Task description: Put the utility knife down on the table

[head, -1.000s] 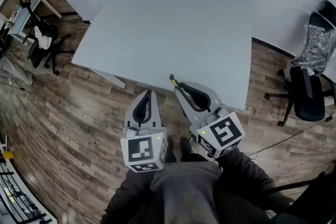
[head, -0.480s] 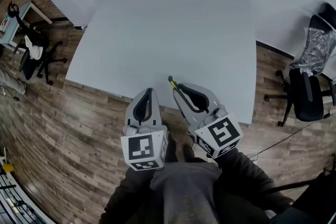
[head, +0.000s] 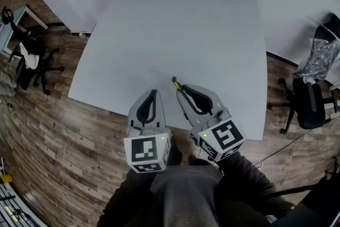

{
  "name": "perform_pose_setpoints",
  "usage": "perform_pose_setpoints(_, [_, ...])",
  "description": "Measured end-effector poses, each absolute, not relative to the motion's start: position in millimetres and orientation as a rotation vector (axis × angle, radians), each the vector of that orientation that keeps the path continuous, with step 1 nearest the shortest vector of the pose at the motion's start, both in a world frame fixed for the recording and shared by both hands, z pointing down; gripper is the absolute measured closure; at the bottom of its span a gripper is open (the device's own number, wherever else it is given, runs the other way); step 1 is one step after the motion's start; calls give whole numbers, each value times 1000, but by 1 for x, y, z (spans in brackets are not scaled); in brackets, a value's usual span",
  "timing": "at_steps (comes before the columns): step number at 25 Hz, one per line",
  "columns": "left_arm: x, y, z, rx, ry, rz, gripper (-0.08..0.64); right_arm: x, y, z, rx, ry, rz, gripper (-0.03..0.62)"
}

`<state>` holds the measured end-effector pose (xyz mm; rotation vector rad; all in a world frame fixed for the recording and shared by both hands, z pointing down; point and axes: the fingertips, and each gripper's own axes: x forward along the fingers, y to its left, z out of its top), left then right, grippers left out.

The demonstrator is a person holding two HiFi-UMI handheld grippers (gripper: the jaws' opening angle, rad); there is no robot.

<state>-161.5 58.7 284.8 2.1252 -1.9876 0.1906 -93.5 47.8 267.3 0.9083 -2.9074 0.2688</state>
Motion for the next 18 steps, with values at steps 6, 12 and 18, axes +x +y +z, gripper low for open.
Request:
perform_pose_setpoints(6, [-178,42,294,2128,-1952,198,557,-105,29,273,956,-2876,288,540])
perform_pose_setpoints(12, [-167,18,298,2150,-1926,211,558,-99,10,278,963,-2866,291,540])
perform_pose_setpoints(18, [-157,-17,305,2138,-1914,223,557,-94,-24,283,941,-2858,304,540])
